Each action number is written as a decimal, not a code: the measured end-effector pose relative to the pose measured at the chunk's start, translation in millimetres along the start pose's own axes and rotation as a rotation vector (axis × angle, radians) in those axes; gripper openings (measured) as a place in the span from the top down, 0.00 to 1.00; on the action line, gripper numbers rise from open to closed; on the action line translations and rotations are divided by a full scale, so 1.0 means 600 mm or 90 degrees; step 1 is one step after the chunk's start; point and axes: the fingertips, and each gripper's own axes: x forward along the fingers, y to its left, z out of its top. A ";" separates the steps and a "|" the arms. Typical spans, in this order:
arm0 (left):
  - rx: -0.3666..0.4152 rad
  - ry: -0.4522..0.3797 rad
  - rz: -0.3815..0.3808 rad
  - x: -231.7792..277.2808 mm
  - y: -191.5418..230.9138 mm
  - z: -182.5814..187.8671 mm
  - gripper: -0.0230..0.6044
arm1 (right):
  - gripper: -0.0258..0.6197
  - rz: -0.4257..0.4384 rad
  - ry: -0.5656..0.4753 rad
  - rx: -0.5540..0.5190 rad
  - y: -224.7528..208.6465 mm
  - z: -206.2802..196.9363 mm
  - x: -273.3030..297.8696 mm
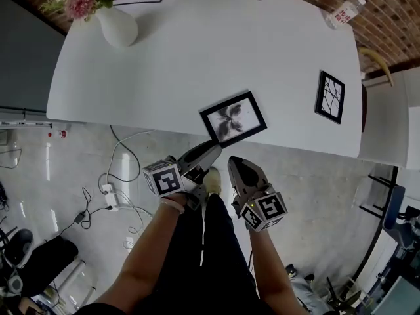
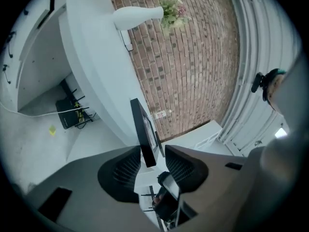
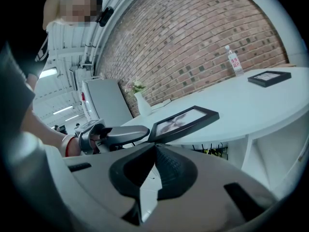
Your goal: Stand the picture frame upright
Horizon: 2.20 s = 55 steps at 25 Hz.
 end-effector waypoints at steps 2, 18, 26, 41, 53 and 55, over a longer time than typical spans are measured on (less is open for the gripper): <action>-0.017 0.003 -0.003 0.004 0.000 -0.001 0.71 | 0.95 -0.001 0.000 0.000 -0.003 -0.001 0.000; -0.106 -0.003 -0.044 -0.005 -0.004 -0.026 0.83 | 0.88 -0.010 -0.040 0.210 -0.035 -0.004 -0.004; -0.116 -0.007 -0.055 -0.024 -0.009 -0.038 0.83 | 0.72 0.008 -0.070 0.308 -0.032 -0.001 -0.001; -0.151 -0.002 -0.082 -0.061 -0.017 -0.076 0.85 | 0.71 0.007 -0.174 0.543 -0.062 -0.002 0.000; -0.155 -0.007 -0.084 -0.073 -0.006 -0.091 0.85 | 0.82 0.052 -0.201 0.592 -0.055 -0.002 -0.001; -0.151 -0.005 -0.082 -0.070 -0.006 -0.091 0.84 | 0.84 0.060 -0.211 0.606 -0.053 0.005 0.000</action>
